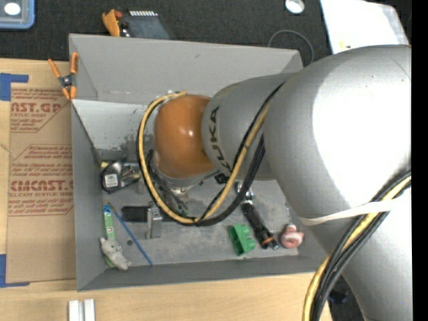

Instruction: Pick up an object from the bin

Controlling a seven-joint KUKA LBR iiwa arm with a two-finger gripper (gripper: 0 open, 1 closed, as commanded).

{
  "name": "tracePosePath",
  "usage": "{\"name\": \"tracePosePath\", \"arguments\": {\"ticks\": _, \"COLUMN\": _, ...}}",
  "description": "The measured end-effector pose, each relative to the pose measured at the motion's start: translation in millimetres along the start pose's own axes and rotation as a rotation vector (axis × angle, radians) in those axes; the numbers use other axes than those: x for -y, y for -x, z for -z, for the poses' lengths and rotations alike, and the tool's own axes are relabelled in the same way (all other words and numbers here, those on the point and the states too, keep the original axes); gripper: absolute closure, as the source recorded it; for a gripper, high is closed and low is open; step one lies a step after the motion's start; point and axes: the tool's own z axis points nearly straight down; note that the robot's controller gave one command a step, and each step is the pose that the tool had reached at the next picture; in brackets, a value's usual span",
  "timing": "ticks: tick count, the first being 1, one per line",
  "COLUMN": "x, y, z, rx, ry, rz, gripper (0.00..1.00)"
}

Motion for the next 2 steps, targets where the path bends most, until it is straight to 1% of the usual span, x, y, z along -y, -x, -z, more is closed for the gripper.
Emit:
{"name": "tracePosePath", "arguments": {"ticks": 1, "x": 6.2, "y": 0.7, "z": 1.4, "rx": 0.001, "ry": 0.003, "rz": 0.025, "gripper": 1.00}}
{"name": "tracePosePath", "arguments": {"ticks": 2, "x": 6.2, "y": 0.7, "z": 1.4, "rx": 0.001, "ry": 0.004, "rz": 0.025, "gripper": 1.00}}
